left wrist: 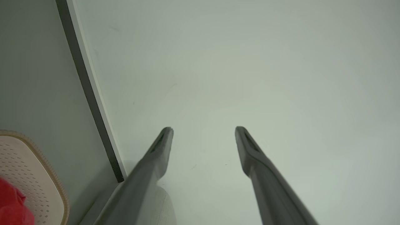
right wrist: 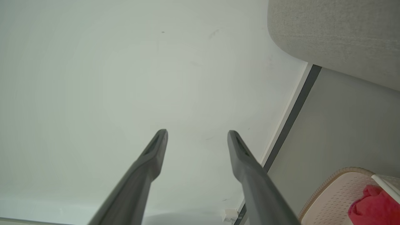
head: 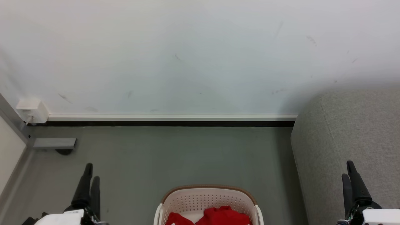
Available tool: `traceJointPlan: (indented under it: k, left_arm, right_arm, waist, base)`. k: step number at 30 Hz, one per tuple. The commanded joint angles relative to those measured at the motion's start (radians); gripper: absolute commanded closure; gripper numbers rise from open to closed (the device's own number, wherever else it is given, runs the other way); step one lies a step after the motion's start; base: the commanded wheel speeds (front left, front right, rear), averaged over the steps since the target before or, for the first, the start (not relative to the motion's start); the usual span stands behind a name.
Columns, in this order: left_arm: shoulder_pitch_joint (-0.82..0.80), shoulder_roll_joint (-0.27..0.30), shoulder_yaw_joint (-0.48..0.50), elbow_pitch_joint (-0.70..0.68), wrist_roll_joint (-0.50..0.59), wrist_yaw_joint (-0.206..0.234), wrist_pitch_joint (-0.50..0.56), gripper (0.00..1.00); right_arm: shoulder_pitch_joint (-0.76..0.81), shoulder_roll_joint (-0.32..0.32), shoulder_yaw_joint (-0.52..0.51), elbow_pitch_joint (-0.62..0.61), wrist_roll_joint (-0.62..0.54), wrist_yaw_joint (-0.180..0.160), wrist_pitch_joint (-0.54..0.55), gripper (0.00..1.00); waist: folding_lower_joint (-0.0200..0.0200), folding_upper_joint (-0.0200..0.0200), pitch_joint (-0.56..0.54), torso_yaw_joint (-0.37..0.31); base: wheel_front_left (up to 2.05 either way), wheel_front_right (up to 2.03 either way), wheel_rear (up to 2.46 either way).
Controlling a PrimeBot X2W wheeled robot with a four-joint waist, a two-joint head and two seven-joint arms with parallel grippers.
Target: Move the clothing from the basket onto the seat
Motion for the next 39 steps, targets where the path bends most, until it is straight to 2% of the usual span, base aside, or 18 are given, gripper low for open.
traceJointPlan:
  k: [1,16,28,39]
  left_arm:
    - [-0.017,0.005,0.003,-0.024,0.020,-0.008,-0.009,0.00]
    - [-0.008,0.007,-0.017,-0.068,0.214,-0.020,-0.069,0.00]
    - [-0.003,0.008,-0.023,-0.095,0.436,-0.029,-0.111,0.00]
    - [0.008,0.009,-0.043,-0.099,0.680,-0.026,-0.148,0.00]
  right_arm:
    - [-0.029,-0.001,-0.012,-0.020,-0.025,0.000,-0.005,0.00]
    - [-0.043,0.031,-0.046,-0.031,-0.223,-0.001,-0.014,0.00]
    - [-0.050,0.040,-0.069,-0.008,-0.501,-0.001,-0.021,0.00]
    - [-0.070,0.051,-0.072,0.072,-0.751,-0.001,-0.026,0.00]
  waist:
    - [0.0000,0.0000,0.000,0.000]
    - [0.0000,0.0000,-0.004,-0.004]
    - [0.0000,0.0000,-0.004,-0.008]
    - [0.0000,0.0000,-0.007,-0.011]
  base:
    - [0.00,0.00,0.00]
    - [0.00,0.00,0.00]
    - [0.00,0.00,0.00]
    - [0.00,0.00,0.00]
